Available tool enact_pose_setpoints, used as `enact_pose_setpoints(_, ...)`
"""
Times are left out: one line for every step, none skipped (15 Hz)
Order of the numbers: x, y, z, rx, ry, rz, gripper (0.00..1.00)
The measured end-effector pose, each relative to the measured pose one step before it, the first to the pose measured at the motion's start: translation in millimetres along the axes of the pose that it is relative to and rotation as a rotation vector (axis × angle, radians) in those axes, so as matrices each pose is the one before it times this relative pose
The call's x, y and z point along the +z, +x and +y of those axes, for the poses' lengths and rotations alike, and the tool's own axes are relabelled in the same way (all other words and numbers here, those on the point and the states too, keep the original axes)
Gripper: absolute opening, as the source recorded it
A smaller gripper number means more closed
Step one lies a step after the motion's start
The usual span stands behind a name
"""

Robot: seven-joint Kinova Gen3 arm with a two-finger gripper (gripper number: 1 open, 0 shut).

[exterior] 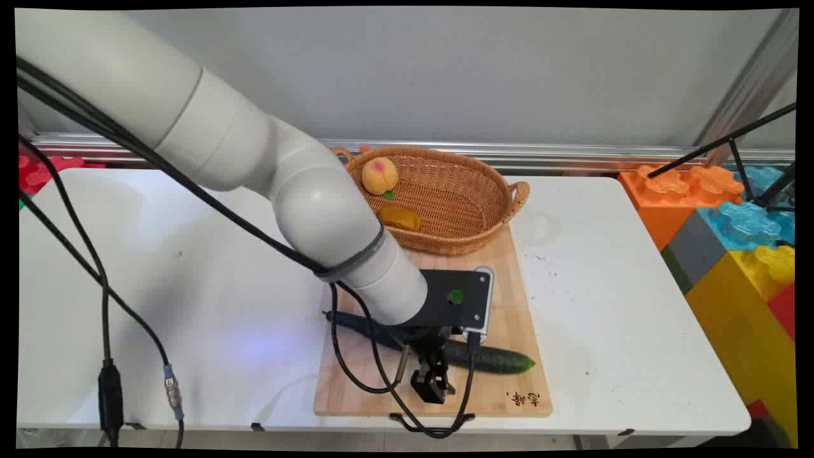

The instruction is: Pick up the potato from the vegetable basket

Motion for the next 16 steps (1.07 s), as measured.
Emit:
enact_pose_setpoints(-2.30, 1.50, -0.18, -0.00316, -0.00171, 0.00400, 1.00)
enact_pose_setpoints(-2.00, 1.43, -0.52, -0.00270, 0.00021, 0.00396, 1.00)
enact_pose_setpoints(-3.46, 2.31, -0.65, -0.00506, -0.00134, 0.00553, 1.00)
enact_pose_setpoints(-3.01, 2.21, -1.06, -0.00364, 0.00077, 0.00590, 1.00)
enact_pose_setpoints(-5.37, 3.61, -2.73, -0.00547, 0.00360, 0.00919, 1.00)
enact_pose_setpoints(-4.09, 2.53, -2.68, -0.00418, 0.00581, 0.00674, 1.00)
enact_pose_setpoints(-7.11, 4.29, -5.14, -0.00487, 0.01236, 0.01057, 1.00)
enact_pose_setpoints(-9.09, 5.20, -8.33, -0.00710, 0.02145, 0.01212, 1.00)
enact_pose_setpoints(-9.03, 4.54, -9.96, -0.00910, 0.02462, 0.00874, 1.00)
enact_pose_setpoints(-7.13, 2.39, -9.31, -0.01145, 0.02157, 0.00385, 1.00)
enact_pose_setpoints(-7.37, 1.33, -11.82, -0.01550, 0.02572, 0.00070, 1.00)
enact_pose_setpoints(-6.17, -0.49, -13.13, -0.01536, 0.02650, -0.00362, 1.00)
enact_pose_setpoints(-4.39, -1.93, -12.38, -0.01222, 0.02410, -0.00680, 1.00)
enact_pose_setpoints(-2.37, -2.32, -9.00, -0.00890, 0.01671, -0.00675, 1.00)
enact_pose_setpoints(-2.75, -4.39, -14.03, -0.00909, 0.02532, -0.01213, 1.00)
enact_pose_setpoints(-1.13, -3.24, -9.51, -0.00464, 0.01616, -0.00865, 1.00)
